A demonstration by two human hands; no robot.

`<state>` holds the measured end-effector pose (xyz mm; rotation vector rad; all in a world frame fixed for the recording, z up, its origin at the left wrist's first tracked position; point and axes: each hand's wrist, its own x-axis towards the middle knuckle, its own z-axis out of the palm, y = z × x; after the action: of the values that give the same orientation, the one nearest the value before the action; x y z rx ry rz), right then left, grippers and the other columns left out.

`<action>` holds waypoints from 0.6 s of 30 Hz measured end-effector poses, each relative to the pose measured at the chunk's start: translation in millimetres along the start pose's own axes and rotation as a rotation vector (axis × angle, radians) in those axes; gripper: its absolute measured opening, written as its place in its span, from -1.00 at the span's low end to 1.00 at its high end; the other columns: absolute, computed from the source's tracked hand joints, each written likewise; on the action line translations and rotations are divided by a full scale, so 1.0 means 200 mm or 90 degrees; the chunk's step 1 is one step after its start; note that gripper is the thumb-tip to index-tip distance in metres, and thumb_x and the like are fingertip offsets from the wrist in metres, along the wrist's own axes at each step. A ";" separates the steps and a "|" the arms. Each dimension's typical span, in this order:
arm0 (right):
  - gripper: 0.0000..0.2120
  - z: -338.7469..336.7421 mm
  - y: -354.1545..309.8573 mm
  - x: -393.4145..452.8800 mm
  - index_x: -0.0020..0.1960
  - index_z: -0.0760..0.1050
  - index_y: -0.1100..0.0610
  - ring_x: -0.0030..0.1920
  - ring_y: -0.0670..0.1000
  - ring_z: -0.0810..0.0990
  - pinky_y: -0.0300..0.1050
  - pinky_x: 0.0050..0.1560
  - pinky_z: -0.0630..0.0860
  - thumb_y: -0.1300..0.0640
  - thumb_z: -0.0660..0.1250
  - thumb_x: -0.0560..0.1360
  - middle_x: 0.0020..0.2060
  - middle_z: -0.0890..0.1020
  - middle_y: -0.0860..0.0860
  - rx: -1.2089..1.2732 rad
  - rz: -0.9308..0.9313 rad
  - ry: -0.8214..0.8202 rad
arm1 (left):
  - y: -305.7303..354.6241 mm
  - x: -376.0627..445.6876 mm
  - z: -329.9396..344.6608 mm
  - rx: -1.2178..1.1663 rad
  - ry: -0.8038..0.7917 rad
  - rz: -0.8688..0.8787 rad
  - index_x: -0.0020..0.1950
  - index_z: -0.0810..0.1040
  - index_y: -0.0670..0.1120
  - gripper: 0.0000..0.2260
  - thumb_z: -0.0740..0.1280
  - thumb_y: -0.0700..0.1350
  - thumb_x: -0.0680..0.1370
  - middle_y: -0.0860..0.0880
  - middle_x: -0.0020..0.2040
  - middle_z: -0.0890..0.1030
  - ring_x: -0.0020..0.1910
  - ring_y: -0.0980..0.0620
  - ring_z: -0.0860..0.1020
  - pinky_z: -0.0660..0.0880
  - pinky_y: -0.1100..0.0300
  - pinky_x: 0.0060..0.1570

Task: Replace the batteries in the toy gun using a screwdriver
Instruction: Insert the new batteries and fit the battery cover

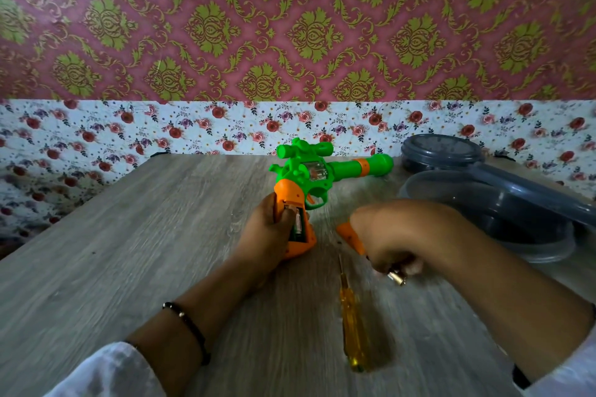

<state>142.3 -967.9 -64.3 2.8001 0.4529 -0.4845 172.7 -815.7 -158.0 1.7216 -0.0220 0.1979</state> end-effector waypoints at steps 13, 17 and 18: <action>-0.78 -0.03 -0.02 0.08 -0.19 0.46 0.00 -0.29 -0.22 0.43 -0.27 -0.28 0.34 0.19 0.49 0.34 -0.26 0.55 -0.11 0.275 -0.294 0.375 | 0.00 0.00 0.00 -0.012 0.005 0.016 0.14 0.47 -0.21 -0.84 0.14 -0.23 0.64 -0.17 -0.12 0.58 -0.28 0.09 0.56 0.53 0.24 -0.37; -0.80 0.01 -0.03 0.13 -0.16 0.51 0.03 -0.28 -0.26 0.43 -0.37 -0.29 0.30 0.23 0.49 0.32 -0.26 0.55 -0.10 0.308 -0.314 0.395 | 0.00 0.00 0.01 -0.031 0.007 0.033 0.08 0.47 -0.22 -0.78 0.21 -0.09 0.56 -0.35 -0.01 0.58 -0.15 -0.12 0.58 0.54 -0.20 -0.10; -0.79 0.02 -0.03 0.13 -0.17 0.51 0.03 -0.27 -0.24 0.45 -0.37 -0.28 0.31 0.23 0.49 0.32 -0.26 0.56 -0.11 0.321 -0.318 0.401 | -0.01 0.00 0.01 -0.037 0.005 0.033 0.08 0.47 -0.20 -0.74 0.21 -0.05 0.52 -0.34 -0.01 0.59 -0.10 -0.19 0.60 0.52 -0.25 -0.07</action>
<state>163.4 -956.6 -78.3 3.2787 1.3429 0.2710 172.7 -817.7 -160.1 1.6635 -0.0659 0.2404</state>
